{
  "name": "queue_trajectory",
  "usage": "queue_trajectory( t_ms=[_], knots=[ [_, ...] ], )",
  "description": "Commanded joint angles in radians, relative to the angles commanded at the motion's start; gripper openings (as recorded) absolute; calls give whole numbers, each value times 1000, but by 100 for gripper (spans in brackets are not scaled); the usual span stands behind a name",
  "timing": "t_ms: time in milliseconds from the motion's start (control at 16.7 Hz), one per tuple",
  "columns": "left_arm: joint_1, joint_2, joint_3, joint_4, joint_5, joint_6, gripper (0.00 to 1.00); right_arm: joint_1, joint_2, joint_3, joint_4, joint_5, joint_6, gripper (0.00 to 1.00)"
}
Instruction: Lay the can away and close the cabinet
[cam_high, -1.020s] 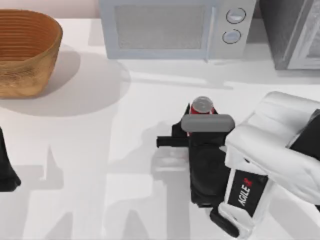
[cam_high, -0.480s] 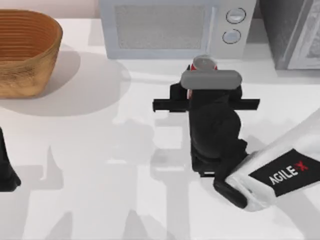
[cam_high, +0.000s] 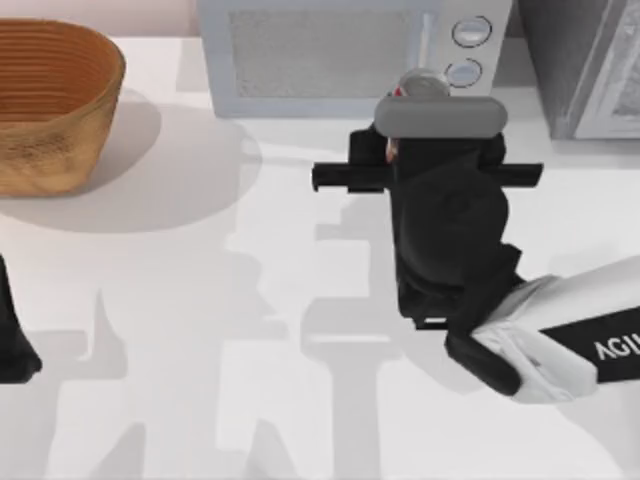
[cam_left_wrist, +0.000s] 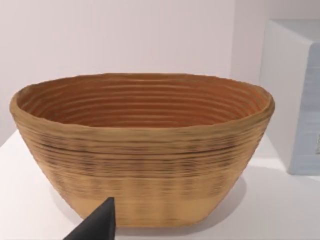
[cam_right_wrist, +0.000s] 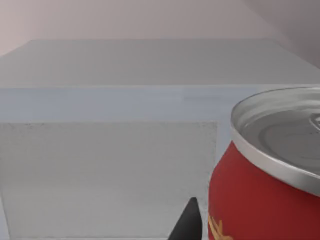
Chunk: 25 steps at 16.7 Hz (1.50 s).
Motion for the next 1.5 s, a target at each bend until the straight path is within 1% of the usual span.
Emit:
queue_trajectory(
  t_ms=[300, 420, 600, 840, 1260, 1500],
  knots=[
    [0, 0, 0, 0, 0, 0, 100, -14, -26, -8, -13, -12, 1, 0],
    [0, 0, 0, 0, 0, 0, 100, -42, -95, -38, -50, -42, 1, 0],
    [0, 0, 0, 0, 0, 0, 100, -113, -264, -110, -144, -116, -1, 0],
    [0, 0, 0, 0, 0, 0, 100, -248, -590, -250, -325, -256, -5, 0],
    [0, 0, 0, 0, 0, 0, 100, -536, -1292, -545, -704, -554, -12, 0],
    [0, 0, 0, 0, 0, 0, 100, -684, -1639, -698, -899, -709, -16, 0]
  ],
)
